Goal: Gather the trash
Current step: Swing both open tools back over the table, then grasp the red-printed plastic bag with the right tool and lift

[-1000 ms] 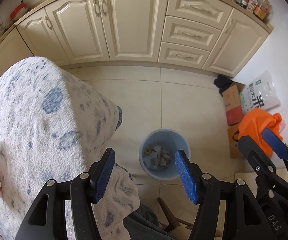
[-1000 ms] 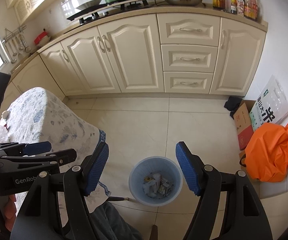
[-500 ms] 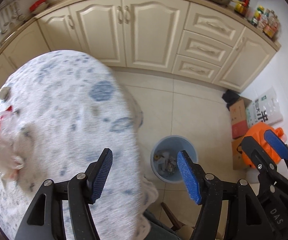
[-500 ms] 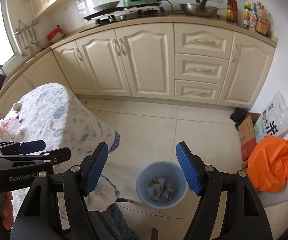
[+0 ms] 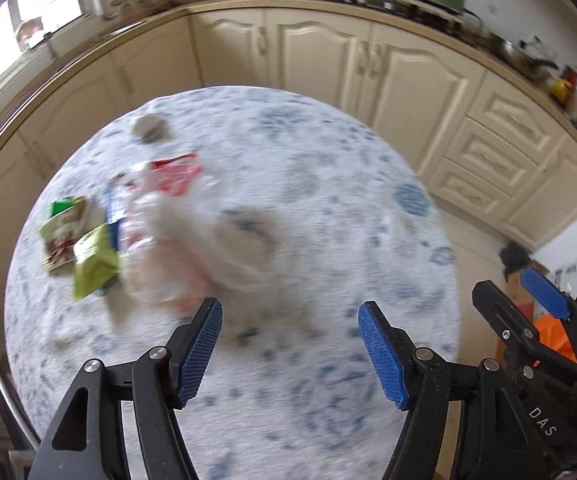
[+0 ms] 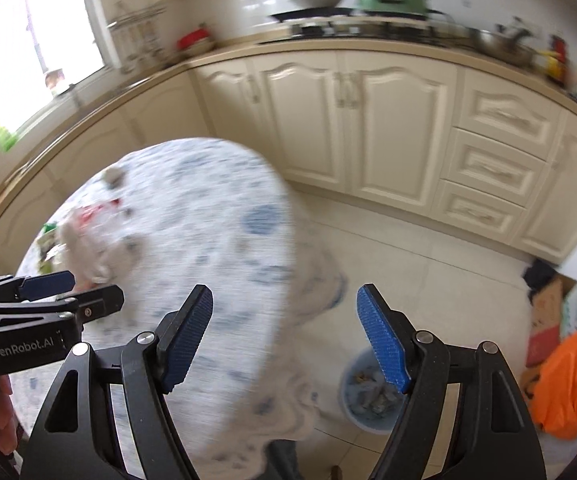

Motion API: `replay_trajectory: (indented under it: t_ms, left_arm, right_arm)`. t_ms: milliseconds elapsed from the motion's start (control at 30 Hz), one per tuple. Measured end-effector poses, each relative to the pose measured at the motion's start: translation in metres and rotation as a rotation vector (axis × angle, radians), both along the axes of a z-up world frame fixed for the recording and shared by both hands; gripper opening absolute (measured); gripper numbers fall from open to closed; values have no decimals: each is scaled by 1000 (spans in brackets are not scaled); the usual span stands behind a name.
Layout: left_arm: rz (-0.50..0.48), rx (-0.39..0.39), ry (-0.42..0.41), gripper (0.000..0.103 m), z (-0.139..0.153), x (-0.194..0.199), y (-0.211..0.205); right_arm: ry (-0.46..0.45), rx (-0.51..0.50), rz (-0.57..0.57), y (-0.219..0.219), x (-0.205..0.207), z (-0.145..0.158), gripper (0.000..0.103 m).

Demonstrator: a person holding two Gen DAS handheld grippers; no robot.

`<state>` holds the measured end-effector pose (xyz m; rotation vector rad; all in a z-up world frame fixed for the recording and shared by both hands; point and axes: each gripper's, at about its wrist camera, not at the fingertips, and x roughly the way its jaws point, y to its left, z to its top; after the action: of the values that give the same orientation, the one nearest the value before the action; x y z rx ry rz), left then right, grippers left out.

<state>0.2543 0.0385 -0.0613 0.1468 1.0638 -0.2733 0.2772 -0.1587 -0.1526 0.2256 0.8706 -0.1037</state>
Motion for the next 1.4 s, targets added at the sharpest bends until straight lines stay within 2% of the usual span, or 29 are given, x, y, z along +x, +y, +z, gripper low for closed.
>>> replay_trajectory:
  t_ms: [300, 633, 933, 1133, 1167, 1200, 1233, 1333, 1400]
  left_arm:
    - [187, -24, -18, 72, 17, -4, 92]
    - [325, -55, 32, 74, 1, 4, 169]
    - [383, -86, 77, 75, -22, 27, 207]
    - [405, -93, 105, 77, -35, 38, 217]
    - [410, -93, 107, 77, -37, 38, 217]
    - [417, -95, 111, 77, -39, 40, 218]
    - [422, -99, 116, 77, -41, 42, 219]
    - [427, -105, 127, 77, -47, 46, 219]
    - [423, -109, 131, 77, -48, 48, 216]
  right_arm:
    - [12, 9, 185, 76, 42, 1, 77]
    - [23, -26, 321, 142, 72, -4, 96]
    - [121, -78, 399, 192, 118, -30, 99]
    - [143, -85, 426, 207, 138, -43, 99]
    - [150, -75, 426, 207, 140, -45, 99]
    - [156, -62, 426, 205, 141, -47, 93]
    - [158, -50, 424, 202, 142, -49, 80]
    - [167, 36, 442, 190, 141, -50, 58]
    - [144, 58, 450, 182, 136, -47, 55]
